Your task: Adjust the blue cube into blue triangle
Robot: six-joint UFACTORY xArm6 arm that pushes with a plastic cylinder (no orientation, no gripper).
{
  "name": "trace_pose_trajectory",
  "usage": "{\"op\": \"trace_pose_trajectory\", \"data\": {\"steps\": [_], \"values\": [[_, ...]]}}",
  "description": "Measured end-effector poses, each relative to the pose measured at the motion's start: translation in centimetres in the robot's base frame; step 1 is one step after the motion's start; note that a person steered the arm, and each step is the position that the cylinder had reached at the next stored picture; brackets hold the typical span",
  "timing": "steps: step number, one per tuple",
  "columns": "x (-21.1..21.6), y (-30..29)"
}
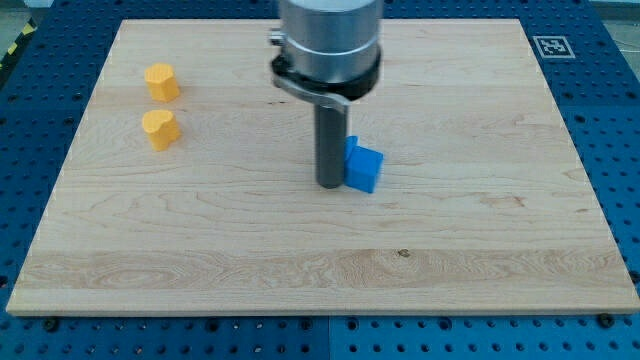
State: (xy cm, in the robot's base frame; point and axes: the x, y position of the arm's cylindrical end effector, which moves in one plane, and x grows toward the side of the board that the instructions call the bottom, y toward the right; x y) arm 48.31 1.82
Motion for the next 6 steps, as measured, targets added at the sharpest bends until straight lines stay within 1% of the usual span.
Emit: {"op": "trace_pose_trajectory", "data": {"steps": [1,2,5,6], "values": [[0.2,0.9],[1.9,0.8],[2.3,10.7],[2.3,11.1]]}}
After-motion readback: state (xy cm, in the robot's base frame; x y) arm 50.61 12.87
